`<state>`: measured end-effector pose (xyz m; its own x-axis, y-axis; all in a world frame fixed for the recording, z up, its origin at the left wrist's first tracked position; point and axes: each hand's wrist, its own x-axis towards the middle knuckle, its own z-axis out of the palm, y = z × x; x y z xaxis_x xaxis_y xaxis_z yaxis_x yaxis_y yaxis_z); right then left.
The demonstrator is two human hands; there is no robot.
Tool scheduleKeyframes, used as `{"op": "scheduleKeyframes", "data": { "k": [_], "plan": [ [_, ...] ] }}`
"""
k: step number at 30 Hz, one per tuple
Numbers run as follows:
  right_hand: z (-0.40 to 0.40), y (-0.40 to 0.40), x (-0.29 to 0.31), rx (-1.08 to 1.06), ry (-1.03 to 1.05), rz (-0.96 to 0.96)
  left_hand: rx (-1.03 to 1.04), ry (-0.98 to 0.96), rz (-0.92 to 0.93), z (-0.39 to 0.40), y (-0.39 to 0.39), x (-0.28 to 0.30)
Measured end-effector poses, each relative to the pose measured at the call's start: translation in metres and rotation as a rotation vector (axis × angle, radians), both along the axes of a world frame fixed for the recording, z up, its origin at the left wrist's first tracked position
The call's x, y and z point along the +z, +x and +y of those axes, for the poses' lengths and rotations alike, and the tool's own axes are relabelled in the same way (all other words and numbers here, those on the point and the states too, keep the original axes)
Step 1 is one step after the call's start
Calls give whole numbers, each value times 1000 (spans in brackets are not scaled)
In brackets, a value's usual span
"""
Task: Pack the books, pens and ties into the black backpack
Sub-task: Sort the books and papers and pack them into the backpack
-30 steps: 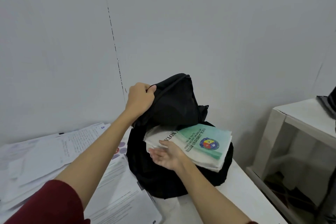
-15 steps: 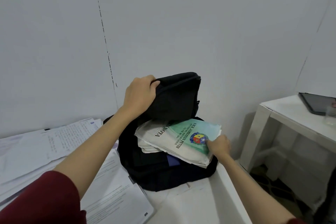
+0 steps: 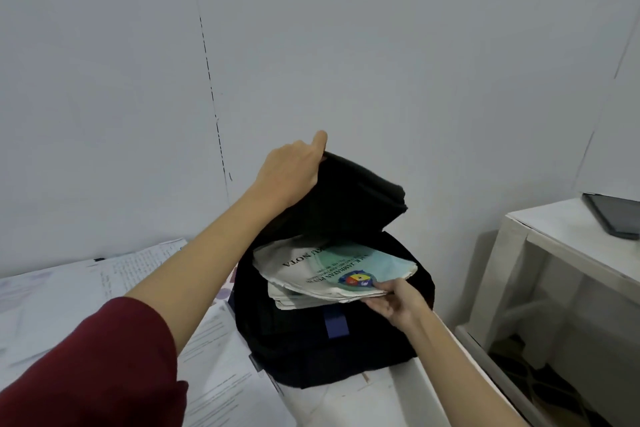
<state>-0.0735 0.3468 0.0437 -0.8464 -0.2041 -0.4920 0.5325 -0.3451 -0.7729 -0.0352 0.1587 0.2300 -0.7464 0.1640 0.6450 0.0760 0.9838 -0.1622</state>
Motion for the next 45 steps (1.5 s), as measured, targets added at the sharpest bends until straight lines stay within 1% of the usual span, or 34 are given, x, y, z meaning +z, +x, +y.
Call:
{"op": "scheduleKeyframes", "data": {
  "k": [4, 7, 10, 14, 16, 18, 20, 21, 23, 24, 25, 26, 27, 29, 31, 32, 35, 38, 45],
  "plan": [
    [-21, 9, -10, -150, -105, -10, 2, 68, 45, -6, -2, 6],
    [-39, 4, -14, -171, -106, -49, -25, 89, 29, -3, 0, 3],
    [-64, -7, -20, -131, -84, -87, -45, 96, 16, 1, -1, 0],
    [-95, -11, -25, 30, -65, -71, -59, 110, 1, 3, -4, -2],
    [-99, -13, -20, 99, 18, -38, -64, 124, -2, 2, -3, -2],
    [-87, -17, -15, 227, 273, 77, -66, 147, -2, 0, -3, -2],
    [-68, -21, -13, 370, 617, 265, -77, 170, -4, -3, -3, -3],
    [-58, -24, -12, 377, 811, 382, -83, 177, -3, -3, -3, -3],
    [-42, -29, -14, 254, 1178, 635, -94, 186, -2, -4, -3, -4],
    [-36, -30, -15, 218, 1320, 754, -95, 189, -6, -3, -3, -4],
    [-31, -34, -20, 251, 1415, 832, -95, 193, -10, -3, -4, -4],
    [-26, -39, -26, 336, 1453, 870, -96, 197, -14, -2, -5, -4],
    [-23, -43, -30, 412, 1413, 864, -97, 201, -17, -1, -6, -4],
    [-21, -52, -38, 461, 1262, 844, -93, 205, -24, 0, -7, -5],
    [-21, -55, -42, 402, 1119, 854, -91, 217, -26, -1, -8, -5],
    [-22, -55, -43, 338, 1046, 853, -96, 228, -23, -1, -8, -5],
    [-21, -51, -41, 170, 856, 759, -112, 257, -18, 0, -9, -7],
    [-22, -50, -44, 167, 838, 696, -115, 252, -29, 1, -8, -8],
    [-28, -52, -46, 191, 951, 718, -100, 252, -32, 4, -11, -6]
  ]
}}
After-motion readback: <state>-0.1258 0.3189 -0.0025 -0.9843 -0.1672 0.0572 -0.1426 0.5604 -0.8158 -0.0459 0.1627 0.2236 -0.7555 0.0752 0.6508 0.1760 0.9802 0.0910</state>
